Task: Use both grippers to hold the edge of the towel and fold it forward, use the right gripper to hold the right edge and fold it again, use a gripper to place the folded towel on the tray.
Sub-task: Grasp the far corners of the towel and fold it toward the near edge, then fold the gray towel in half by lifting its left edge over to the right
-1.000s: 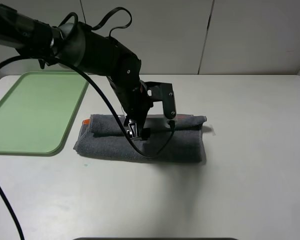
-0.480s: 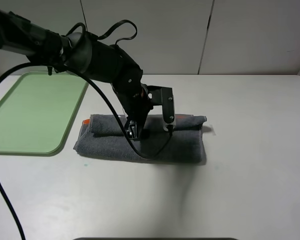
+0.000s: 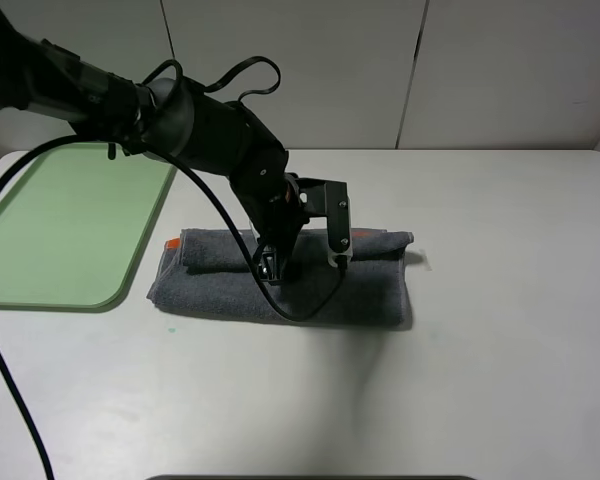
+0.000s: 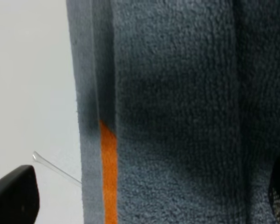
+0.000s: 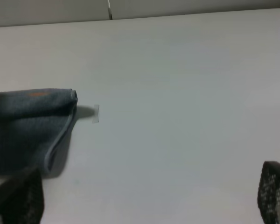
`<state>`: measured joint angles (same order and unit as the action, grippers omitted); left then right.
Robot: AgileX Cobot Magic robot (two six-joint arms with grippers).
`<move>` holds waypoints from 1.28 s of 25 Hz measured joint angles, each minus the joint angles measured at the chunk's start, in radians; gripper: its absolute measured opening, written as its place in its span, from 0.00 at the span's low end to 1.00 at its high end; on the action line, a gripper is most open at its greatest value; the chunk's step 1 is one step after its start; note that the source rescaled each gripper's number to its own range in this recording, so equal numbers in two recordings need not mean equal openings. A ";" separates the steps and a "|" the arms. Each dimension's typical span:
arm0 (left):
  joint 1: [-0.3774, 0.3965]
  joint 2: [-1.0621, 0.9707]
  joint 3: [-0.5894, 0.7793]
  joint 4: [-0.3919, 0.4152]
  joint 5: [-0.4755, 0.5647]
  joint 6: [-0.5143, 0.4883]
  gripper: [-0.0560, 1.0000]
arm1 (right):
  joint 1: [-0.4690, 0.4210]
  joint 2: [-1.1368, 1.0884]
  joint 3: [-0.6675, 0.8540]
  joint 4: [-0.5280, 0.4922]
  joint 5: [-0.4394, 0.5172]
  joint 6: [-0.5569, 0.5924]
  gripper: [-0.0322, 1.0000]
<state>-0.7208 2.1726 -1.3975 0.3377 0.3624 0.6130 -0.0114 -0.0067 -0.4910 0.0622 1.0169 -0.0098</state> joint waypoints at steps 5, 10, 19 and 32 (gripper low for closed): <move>0.000 0.001 -0.031 0.017 -0.002 0.000 1.00 | 0.000 0.000 0.000 0.000 0.000 0.000 1.00; 0.006 0.006 -0.056 0.038 0.004 -0.001 1.00 | 0.000 0.000 0.000 0.000 0.000 0.000 1.00; 0.052 0.006 -0.095 0.040 0.020 -0.003 1.00 | 0.000 0.000 0.000 0.000 0.000 0.000 1.00; 0.084 0.006 -0.260 0.051 0.084 -0.003 1.00 | 0.000 0.000 0.000 0.000 0.000 0.000 1.00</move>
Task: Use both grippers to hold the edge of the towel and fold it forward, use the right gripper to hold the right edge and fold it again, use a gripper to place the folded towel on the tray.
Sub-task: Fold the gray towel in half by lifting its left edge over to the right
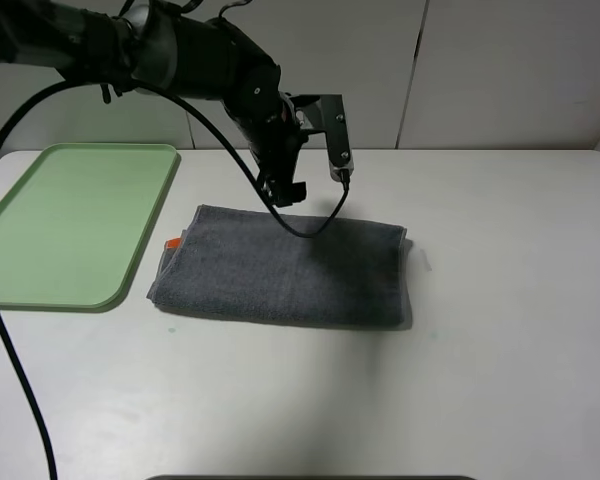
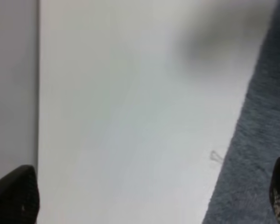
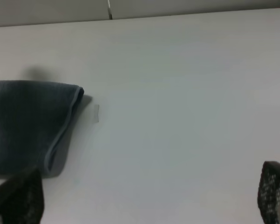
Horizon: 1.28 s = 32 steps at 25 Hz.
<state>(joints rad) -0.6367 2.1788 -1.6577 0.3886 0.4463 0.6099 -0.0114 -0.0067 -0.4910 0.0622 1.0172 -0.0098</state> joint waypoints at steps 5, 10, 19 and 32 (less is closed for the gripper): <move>0.000 -0.031 -0.008 -0.060 0.116 -0.087 1.00 | 0.000 0.000 0.000 0.000 0.000 0.000 1.00; 0.000 -0.111 -0.011 -0.102 0.271 -0.341 1.00 | 0.000 0.000 0.000 0.000 0.000 0.000 1.00; 0.000 -0.158 -0.011 -0.107 0.628 -0.777 1.00 | 0.000 0.000 0.000 0.000 0.000 0.001 1.00; 0.012 -0.256 0.199 -0.111 0.558 -0.906 0.99 | 0.000 0.000 0.000 0.000 0.000 0.002 1.00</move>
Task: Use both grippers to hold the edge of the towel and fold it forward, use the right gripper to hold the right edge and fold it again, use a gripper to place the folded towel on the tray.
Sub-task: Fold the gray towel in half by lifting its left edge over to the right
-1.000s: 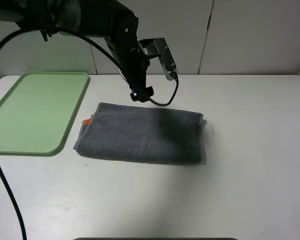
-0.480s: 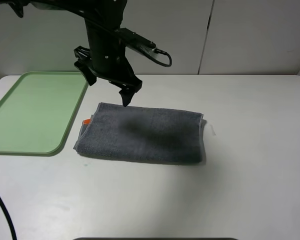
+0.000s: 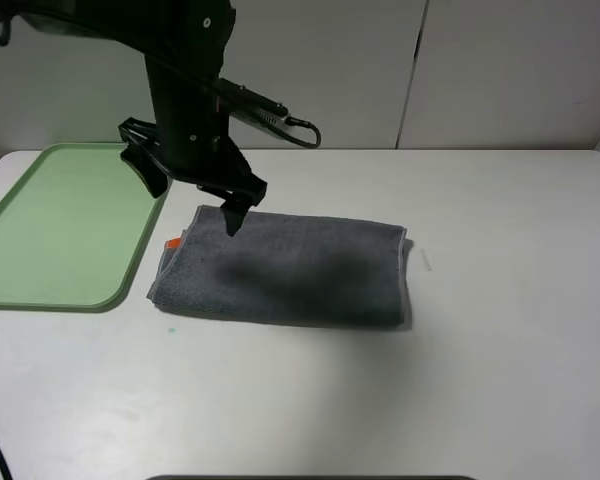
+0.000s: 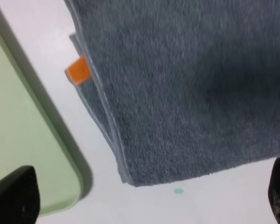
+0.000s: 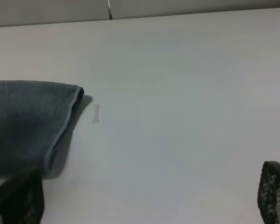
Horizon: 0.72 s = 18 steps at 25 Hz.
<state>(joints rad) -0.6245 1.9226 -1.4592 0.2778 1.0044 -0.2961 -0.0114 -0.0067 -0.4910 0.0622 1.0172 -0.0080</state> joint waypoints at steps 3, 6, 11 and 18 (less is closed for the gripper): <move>0.036 -0.066 0.116 -0.005 -0.100 -0.021 0.99 | 0.000 0.000 0.000 0.000 0.000 0.000 1.00; 0.088 -0.114 0.215 -0.015 -0.141 -0.025 0.99 | 0.000 0.000 0.000 0.000 0.000 0.000 1.00; 0.172 -0.135 0.336 -0.019 -0.244 -0.025 0.98 | 0.000 0.000 0.000 0.000 0.000 0.000 1.00; 0.239 -0.134 0.495 -0.048 -0.549 -0.007 0.93 | 0.000 0.000 0.000 0.000 0.000 0.000 1.00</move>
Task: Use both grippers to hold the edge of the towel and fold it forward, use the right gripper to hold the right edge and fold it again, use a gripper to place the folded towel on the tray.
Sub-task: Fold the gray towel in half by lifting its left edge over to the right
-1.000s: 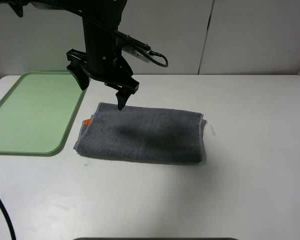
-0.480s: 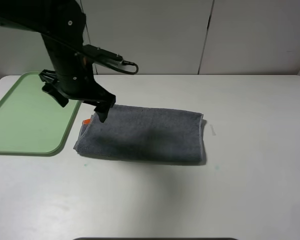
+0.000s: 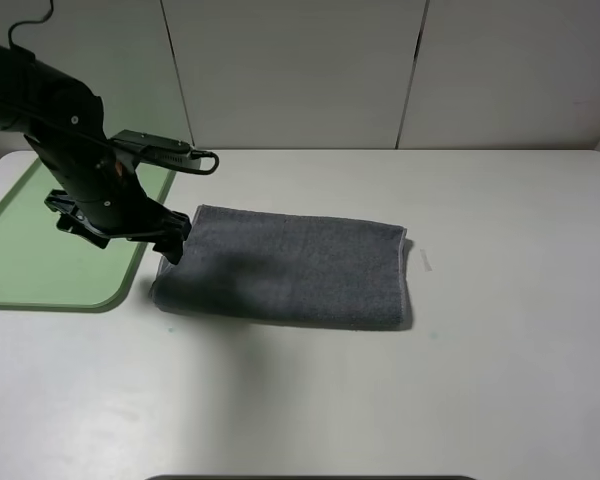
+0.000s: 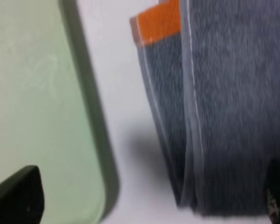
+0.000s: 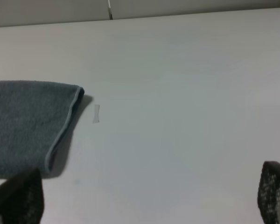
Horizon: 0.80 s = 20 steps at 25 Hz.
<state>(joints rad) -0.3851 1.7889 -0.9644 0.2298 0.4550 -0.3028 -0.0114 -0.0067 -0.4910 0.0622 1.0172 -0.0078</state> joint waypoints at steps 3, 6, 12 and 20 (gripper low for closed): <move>0.004 0.015 0.021 -0.001 -0.089 0.013 0.93 | 0.000 0.000 0.000 0.000 0.000 0.000 1.00; 0.004 0.061 0.021 -0.019 -0.145 0.035 0.93 | 0.000 0.000 0.000 0.000 0.000 0.000 1.00; 0.004 0.136 0.021 -0.105 -0.254 0.112 0.93 | 0.000 0.000 0.000 0.000 0.000 0.000 1.00; 0.004 0.192 0.020 -0.131 -0.314 0.117 0.92 | 0.000 0.000 0.000 0.000 0.000 0.001 1.00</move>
<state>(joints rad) -0.3810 1.9805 -0.9448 0.0985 0.1411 -0.1858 -0.0114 -0.0067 -0.4910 0.0622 1.0172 -0.0070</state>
